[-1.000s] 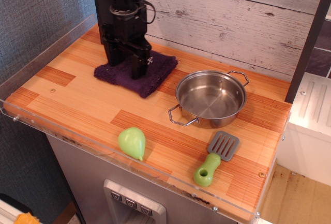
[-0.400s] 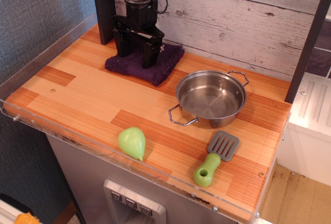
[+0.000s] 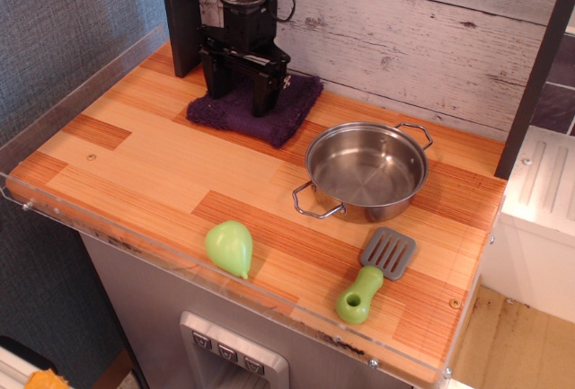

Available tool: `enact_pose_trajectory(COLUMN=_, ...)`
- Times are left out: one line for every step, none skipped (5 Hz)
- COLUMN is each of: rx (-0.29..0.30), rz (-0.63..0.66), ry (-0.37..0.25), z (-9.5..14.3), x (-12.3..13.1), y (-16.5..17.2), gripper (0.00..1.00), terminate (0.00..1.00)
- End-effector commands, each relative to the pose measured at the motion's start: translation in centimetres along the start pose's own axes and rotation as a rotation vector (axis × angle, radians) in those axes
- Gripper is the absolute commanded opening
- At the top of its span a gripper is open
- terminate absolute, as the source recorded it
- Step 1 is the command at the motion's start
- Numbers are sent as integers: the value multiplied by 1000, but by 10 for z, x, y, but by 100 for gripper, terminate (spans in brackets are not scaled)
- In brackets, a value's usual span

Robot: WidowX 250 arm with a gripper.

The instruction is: Move towel up to just left of bowl

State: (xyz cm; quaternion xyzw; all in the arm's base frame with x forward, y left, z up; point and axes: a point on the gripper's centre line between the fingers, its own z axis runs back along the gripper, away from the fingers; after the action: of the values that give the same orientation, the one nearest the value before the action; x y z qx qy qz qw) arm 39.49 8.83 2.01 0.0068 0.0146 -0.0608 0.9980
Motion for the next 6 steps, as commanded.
enact_pose_trajectory(rx=-34, rz=20, ry=-140, z=81, x=11, y=-10, gripper=100, terminate=0)
enact_pose_trajectory(rx=-52, rz=-3, ry=-169, z=121, x=-5, y=-17, gripper=100, terminate=0)
enact_pose_trajectory(rx=-44, rz=-5, ry=-164, z=144, x=-38, y=-23, gripper=100, terminate=0)
enact_pose_trajectory(rx=-19, rz=-6, ry=-150, z=140, x=-82, y=-36, gripper=100, terminate=0)
enact_pose_trajectory(rx=20, rz=7, ry=-118, z=128, x=-114, y=-44, gripper=100, terminate=0)
enact_pose_trajectory(rx=38, rz=29, ry=-110, z=112, x=-128, y=-46, gripper=100, terminate=0)
